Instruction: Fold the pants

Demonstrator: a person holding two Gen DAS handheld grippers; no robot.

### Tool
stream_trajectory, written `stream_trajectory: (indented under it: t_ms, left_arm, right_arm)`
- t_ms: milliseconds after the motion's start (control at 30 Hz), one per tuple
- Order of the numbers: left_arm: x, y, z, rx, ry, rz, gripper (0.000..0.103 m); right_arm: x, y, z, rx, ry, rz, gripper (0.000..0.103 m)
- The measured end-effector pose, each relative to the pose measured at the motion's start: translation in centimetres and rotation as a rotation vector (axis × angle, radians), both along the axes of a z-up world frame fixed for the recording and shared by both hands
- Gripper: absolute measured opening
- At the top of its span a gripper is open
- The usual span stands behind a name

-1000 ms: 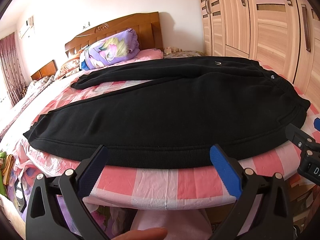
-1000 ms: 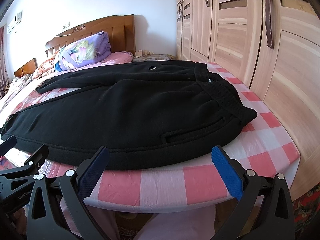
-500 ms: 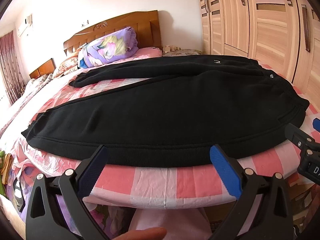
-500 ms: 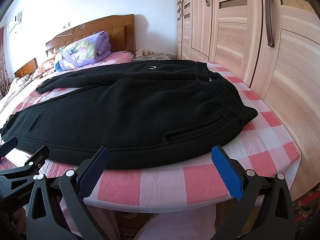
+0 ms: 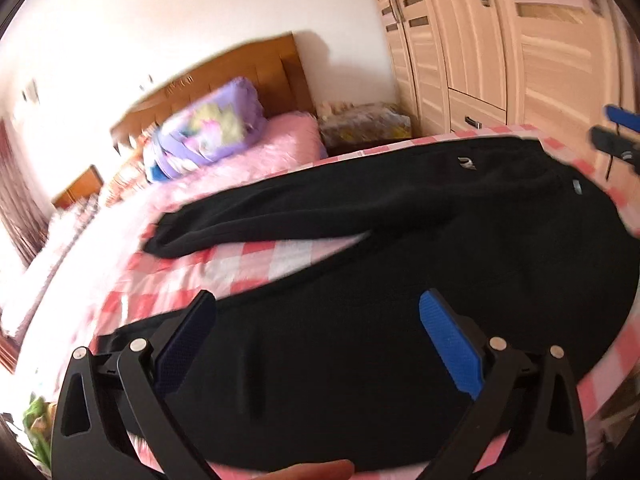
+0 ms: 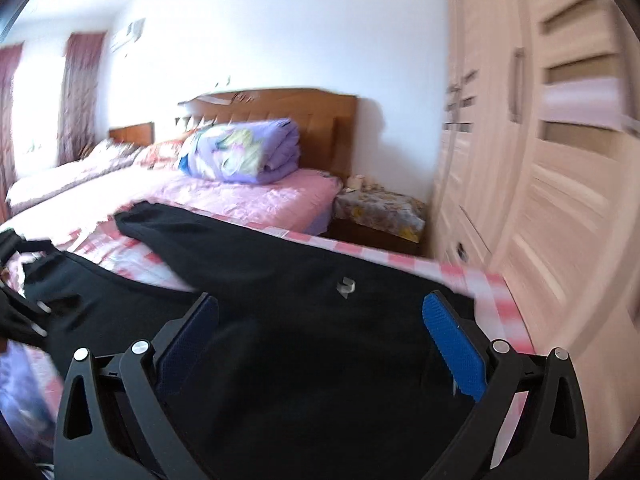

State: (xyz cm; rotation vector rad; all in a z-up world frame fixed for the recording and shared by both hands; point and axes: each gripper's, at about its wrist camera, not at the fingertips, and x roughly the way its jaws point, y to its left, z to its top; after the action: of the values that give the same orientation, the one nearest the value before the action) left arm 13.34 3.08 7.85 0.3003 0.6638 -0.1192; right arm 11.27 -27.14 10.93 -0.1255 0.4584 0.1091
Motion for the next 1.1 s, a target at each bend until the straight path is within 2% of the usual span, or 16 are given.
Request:
stream_trajectory:
  t_ms: [133,167,233,300,400,500,567,600,667,700,767,800,833,900,1033,1100]
  left_arm:
    - [7.3,1.9,0.7,-0.151,0.124,-0.029,0.102]
    - [8.8,2.3,0.8,-0.182,0.126,-0.005,0.102]
    - [10.9,3.1,1.0,-0.243,0.041,0.039,0.102]
    - [12.9,3.5,0.8,-0.244,0.032,0.084,0.102]
    - [17.3,3.5,-0.5,-0.313,0.179,-0.053,0.102]
    - [21.6,3.4,-2.7,-0.306,0.324,-0.005,0.102]
    - [23.2,3.3,-3.4,-0.315,0.358,0.001,0.102]
    - [23.9,3.2,-3.7,-0.324,0.368,0.000,0.102]
    - [25.7,3.1,-4.0,-0.352,0.396,-0.014,0.101]
    - [26.7,2.6,-4.1,-0.377,0.408,-0.022,0.101]
    - [28.2,2.1,-4.2,-0.426,0.425,-0.030,0.101]
    - [29.0,2.0,-4.4,-0.451,0.446,-0.024,0.101]
    - [30.0,1.6,-4.8,-0.493,0.483,-0.024,0.100]
    - [31.5,0.8,-5.3,-0.570,0.535,-0.022,0.100]
    - [34.1,-1.0,-5.8,-0.659,0.576,0.027,0.100]
    - [34.5,-2.0,-5.8,-0.669,0.584,0.058,0.100]
  right_arm:
    - [12.2,-1.6,-1.7,-0.023,0.249,0.047,0.099]
    - [15.3,-2.3,-2.5,-0.027,0.278,0.040,0.099]
    - [20.1,-3.3,-4.1,-0.013,0.350,0.034,0.099]
    - [24.8,-4.3,-5.7,0.028,0.435,0.022,0.099]
    - [29.9,-3.5,-7.9,0.065,0.493,0.089,0.099]
    - [32.8,-1.5,-9.3,0.029,0.527,0.194,0.099]
    - [34.5,-0.3,-10.3,-0.026,0.562,0.258,0.099]
    - [35.2,0.1,-10.7,-0.047,0.575,0.282,0.098]
    - [35.7,0.9,-11.5,-0.076,0.599,0.345,0.082]
    - [35.6,1.2,-11.8,-0.080,0.609,0.381,0.067]
    - [35.2,1.5,-12.1,-0.073,0.604,0.420,0.064]
    - [35.0,1.6,-12.0,-0.068,0.599,0.427,0.054]
    - [34.6,1.5,-11.8,-0.060,0.590,0.438,0.032]
    - [33.3,2.0,-10.9,-0.107,0.522,0.429,0.011]
    - [27.9,3.1,-8.2,-0.195,0.388,0.464,0.010]
    - [25.0,3.9,-7.1,-0.230,0.331,0.470,0.010]
